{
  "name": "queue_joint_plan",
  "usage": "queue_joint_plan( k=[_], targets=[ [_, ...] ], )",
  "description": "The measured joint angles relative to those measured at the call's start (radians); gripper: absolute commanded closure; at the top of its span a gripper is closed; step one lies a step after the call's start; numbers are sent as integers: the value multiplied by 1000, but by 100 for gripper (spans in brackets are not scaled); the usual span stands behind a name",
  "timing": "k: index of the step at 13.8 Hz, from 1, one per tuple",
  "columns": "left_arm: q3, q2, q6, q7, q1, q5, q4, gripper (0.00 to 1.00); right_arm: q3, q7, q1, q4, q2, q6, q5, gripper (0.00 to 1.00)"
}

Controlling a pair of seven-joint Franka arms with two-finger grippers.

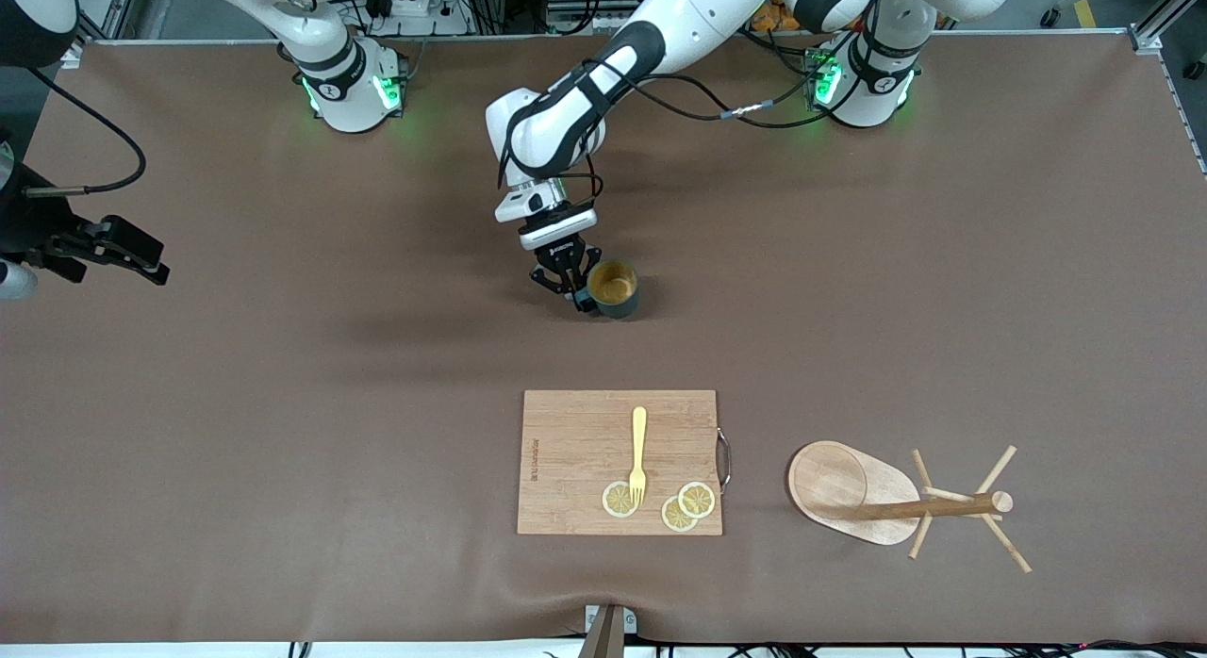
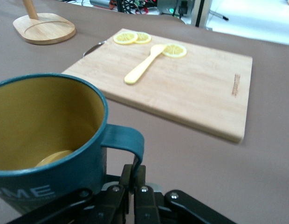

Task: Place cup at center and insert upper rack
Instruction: 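Carry the mug with the left gripper to the wooden mug stand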

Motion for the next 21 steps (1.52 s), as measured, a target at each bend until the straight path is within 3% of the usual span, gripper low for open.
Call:
queue_joint_plan(
  k=[6, 11, 21],
  targets=[
    [-2, -120, 1, 229, 104, -261, 101, 100, 1, 0, -2, 5, -1, 1, -1, 0],
    [-1, -270, 0, 454, 252, -521, 115, 100, 1, 0, -4, 10, -1, 1, -2, 0],
    [-1, -373, 75, 506, 537, -911, 114, 100, 1, 0, -6, 37, -3, -29, -7, 0]
  ],
)
